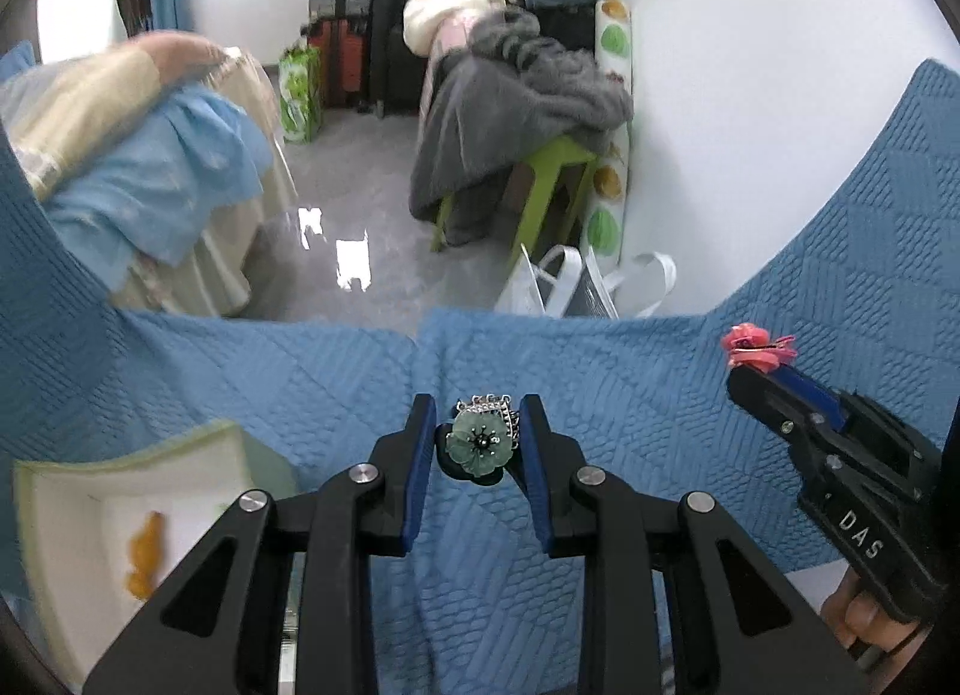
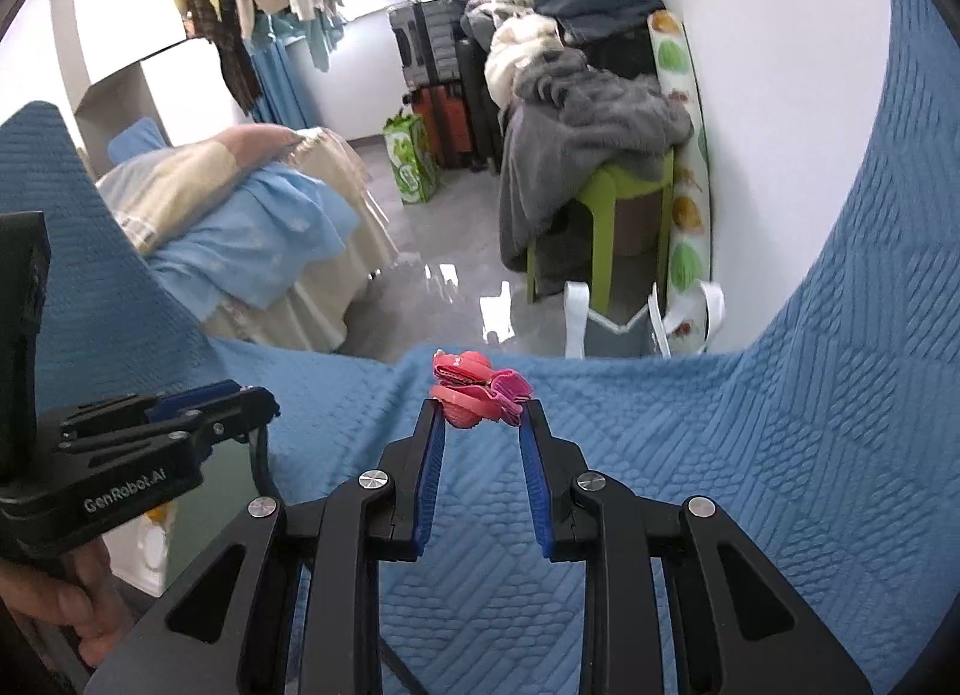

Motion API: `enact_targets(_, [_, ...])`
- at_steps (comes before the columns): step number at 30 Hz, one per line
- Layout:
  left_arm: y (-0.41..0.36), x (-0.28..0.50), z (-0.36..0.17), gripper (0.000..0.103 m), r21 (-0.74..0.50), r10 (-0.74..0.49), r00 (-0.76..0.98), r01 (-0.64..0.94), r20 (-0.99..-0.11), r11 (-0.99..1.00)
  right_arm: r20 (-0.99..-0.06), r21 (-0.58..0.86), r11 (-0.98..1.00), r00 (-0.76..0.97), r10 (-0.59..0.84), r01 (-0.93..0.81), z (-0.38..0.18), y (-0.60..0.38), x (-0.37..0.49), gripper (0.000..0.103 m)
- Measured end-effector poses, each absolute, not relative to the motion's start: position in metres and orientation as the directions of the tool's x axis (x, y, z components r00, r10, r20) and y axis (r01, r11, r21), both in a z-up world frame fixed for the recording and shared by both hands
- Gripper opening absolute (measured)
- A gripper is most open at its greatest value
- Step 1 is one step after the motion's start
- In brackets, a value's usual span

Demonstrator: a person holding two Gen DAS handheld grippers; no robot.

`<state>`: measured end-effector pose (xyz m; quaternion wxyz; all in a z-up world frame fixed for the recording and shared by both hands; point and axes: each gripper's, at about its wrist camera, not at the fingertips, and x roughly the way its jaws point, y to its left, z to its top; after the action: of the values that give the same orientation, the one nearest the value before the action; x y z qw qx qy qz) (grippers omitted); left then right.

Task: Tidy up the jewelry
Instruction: 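Carry the hairpin and pink clip into the white box and open both grippers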

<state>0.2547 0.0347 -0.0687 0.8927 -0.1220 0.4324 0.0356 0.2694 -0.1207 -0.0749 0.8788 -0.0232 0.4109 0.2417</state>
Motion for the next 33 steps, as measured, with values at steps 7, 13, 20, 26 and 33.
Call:
enact_targets(7, [0.073,0.220,-0.008,0.029,-0.168,-0.013,0.675,-0.164,-0.737,0.972,-0.684,0.165,0.859,0.571,0.453,-0.484,-0.015,-0.089,0.250,0.023])
enact_targets(13, [0.115,0.187,0.011,0.029,-0.167,0.014,0.691,-0.194,-0.723,0.967,-0.662,0.157,0.824,0.561,0.497,-0.545,0.010,-0.039,0.226,0.023])
enact_targets(20, [0.158,0.167,-0.010,0.029,-0.171,0.011,0.663,-0.210,-0.749,0.963,-0.668,0.181,0.778,0.506,0.546,-0.601,-0.001,0.018,0.199,0.023])
enact_targets(26, [0.193,0.156,-0.050,0.029,-0.260,-0.059,0.630,-0.232,-0.775,0.938,-0.707,0.177,0.755,0.452,0.544,-0.632,-0.035,0.055,0.180,0.023])
enact_targets(33, [0.215,0.152,-0.093,0.029,-0.281,-0.084,0.575,-0.263,-0.814,0.923,-0.756,0.176,0.750,0.401,0.518,-0.638,-0.073,0.080,0.171,0.023])
